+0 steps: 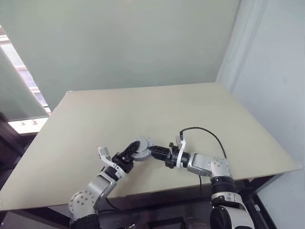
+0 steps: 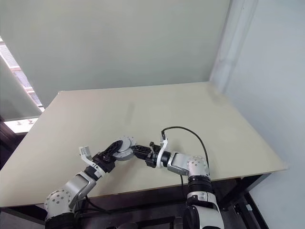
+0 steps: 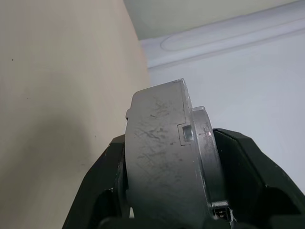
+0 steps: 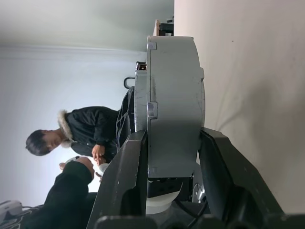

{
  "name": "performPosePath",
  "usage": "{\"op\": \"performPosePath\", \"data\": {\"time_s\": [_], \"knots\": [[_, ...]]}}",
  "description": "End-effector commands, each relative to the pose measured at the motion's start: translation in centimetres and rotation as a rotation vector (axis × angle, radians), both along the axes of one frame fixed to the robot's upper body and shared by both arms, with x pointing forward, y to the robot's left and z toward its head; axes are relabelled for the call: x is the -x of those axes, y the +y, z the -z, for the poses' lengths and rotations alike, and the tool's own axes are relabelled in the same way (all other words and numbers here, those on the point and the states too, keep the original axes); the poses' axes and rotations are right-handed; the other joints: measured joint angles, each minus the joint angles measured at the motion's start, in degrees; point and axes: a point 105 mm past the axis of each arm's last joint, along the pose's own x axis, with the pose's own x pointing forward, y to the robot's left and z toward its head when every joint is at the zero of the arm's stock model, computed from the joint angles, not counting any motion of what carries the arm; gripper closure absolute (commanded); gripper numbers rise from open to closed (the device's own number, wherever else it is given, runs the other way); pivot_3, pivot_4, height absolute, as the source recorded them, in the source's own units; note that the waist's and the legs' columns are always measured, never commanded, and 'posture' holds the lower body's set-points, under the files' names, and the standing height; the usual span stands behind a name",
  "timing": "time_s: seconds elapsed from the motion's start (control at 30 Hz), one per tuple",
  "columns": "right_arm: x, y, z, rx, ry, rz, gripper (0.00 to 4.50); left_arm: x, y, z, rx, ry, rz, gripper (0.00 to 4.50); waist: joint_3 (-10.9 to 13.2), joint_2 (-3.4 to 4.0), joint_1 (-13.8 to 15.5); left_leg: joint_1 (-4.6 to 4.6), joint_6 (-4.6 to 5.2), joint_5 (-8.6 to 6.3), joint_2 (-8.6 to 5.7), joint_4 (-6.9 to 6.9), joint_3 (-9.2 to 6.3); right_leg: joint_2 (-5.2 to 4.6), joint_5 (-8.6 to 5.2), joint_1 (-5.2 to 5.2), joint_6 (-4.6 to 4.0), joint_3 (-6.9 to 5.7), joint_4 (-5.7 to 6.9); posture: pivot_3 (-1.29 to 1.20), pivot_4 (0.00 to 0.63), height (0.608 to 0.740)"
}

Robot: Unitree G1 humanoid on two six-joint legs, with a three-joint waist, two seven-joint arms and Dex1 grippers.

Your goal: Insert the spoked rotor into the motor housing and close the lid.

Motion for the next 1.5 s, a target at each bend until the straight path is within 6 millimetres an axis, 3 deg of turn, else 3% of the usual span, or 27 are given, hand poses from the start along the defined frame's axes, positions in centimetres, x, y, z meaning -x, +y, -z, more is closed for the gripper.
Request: {"op": "performPosePath", "data": {"time_s": [0.03,0.07,0.2,0.37,0.67,0.83,1.07,1.3,1.5], "knots": [[0.4,2.9,-3.7,-0.121,-0.113,-0.02,3.25,-0.4,-0.2,-0.7,-0.021,-0.03,-0.002,2.24,0.0,0.0,0.0,0.0,0.0,0.0,0.0,0.0,0.0,0.0,0.0,0.0,0.0,0.0,0.0,0.0,0.0,0.74],[0.3,2.9,-3.7,-0.118,-0.119,-0.02,3.25,-0.5,-0.1,-0.9,-0.018,-0.035,-0.014,2.24,0.0,0.0,0.0,0.0,0.0,0.0,0.0,0.0,0.0,0.0,0.0,0.0,0.0,0.0,0.0,0.0,0.0,0.74],[0.7,2.8,-4.3,-0.134,-0.169,-0.044,1.84,-0.9,0.3,-1.3,-0.01,-0.057,-0.057,2.33,0.0,-0.01,0.0,-0.01,0.0,0.0,0.0,0.0,0.0,0.0,0.0,0.0,0.0,0.0,0.0,0.0,0.0,0.74],[-0.2,2.5,-4.2,-0.025,-0.274,0.027,0.0,-1.4,1.0,-1.6,-0.012,-0.074,-0.108,2.42,0.0,-0.01,0.0,-0.01,0.0,0.0,0.0,0.01,0.0,0.0,0.0,0.0,0.0,0.0,0.0,0.0,0.0,0.74],[-0.6,1.6,-4.7,0.116,-0.552,0.081,0.0,-2.4,3.2,-2.8,-0.034,-0.122,-0.236,2.45,0.0,-0.03,0.0,-0.04,0.0,0.0,0.0,0.03,-0.01,0.0,0.0,0.0,0.01,0.0,-0.02,0.0,0.0,0.74],[-1.0,0.5,-4.4,0.32,-0.857,0.118,0.0,-3.7,7.4,-3.6,-0.117,-0.14,-0.471,2.47,0.0,-0.07,0.1,-0.03,-0.01,0.0,0.0,0.07,0.0,0.01,0.0,0.0,0.0,0.0,-0.02,0.0,0.0,0.74],[-0.2,0.7,-4.3,0.429,-1.15,0.076,0.0,-4.6,10.4,-2.9,-0.289,-0.113,-0.626,2.47,0.0,-0.17,0.2,-0.05,-0.02,0.0,-0.02,0.06,0.0,0.02,0.02,0.01,0.04,0.03,-0.03,0.0,0.0,0.74],[0.2,1.1,-3.4,0.5,-1.271,0.018,0.0,-5.2,12.1,-2.4,-0.397,-0.092,-0.696,2.48,0.0,-0.66,0.3,-0.05,-0.03,0.01,-0.03,0.08,-0.02,0.03,0.03,0.01,0.04,0.02,-0.01,0.0,0.0,0.74],[0.1,1.1,-3.0,0.519,-1.285,0.008,0.0,-5.5,12.4,-1.4,-0.46,-0.061,-0.689,2.48,0.0,-0.83,0.3,-0.04,-0.03,0.01,-0.02,0.1,-0.01,0.02,0.06,0.02,0.08,0.03,0.0,0.0,0.0,0.74]]}}
